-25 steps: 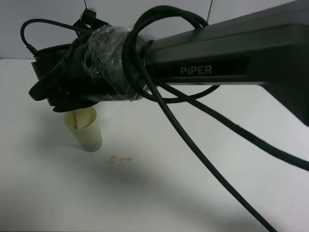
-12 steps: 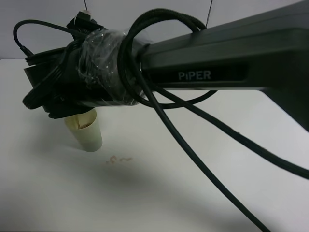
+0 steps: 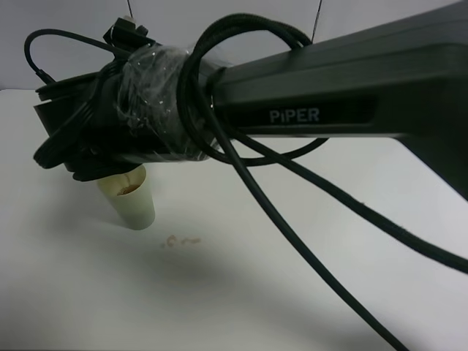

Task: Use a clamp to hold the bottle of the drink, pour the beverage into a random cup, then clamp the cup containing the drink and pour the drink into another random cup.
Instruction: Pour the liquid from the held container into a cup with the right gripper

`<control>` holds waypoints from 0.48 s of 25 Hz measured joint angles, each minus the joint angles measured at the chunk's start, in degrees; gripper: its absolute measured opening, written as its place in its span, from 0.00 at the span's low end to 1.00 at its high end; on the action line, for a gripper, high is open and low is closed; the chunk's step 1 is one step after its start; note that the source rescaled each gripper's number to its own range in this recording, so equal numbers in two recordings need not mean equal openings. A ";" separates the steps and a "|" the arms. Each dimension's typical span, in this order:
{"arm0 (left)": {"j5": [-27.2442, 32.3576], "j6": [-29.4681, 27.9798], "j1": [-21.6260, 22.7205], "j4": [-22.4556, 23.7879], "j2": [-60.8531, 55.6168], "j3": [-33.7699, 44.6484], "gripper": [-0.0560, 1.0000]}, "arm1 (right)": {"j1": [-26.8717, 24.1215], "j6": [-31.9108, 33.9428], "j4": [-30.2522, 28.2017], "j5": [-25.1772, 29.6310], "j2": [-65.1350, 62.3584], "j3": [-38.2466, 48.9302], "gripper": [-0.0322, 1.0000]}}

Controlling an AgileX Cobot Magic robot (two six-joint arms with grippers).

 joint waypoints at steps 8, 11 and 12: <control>0.00 0.00 0.00 0.00 0.00 0.00 1.00 | 0.67 -1.33 -0.77 0.00 0.00 0.00 0.03; 0.00 0.00 0.00 0.00 0.00 0.00 1.00 | 0.91 -1.51 -2.13 0.00 0.00 0.00 0.03; 0.00 0.00 0.00 0.00 0.00 0.00 1.00 | 1.04 -1.71 -2.62 0.00 0.00 0.00 0.03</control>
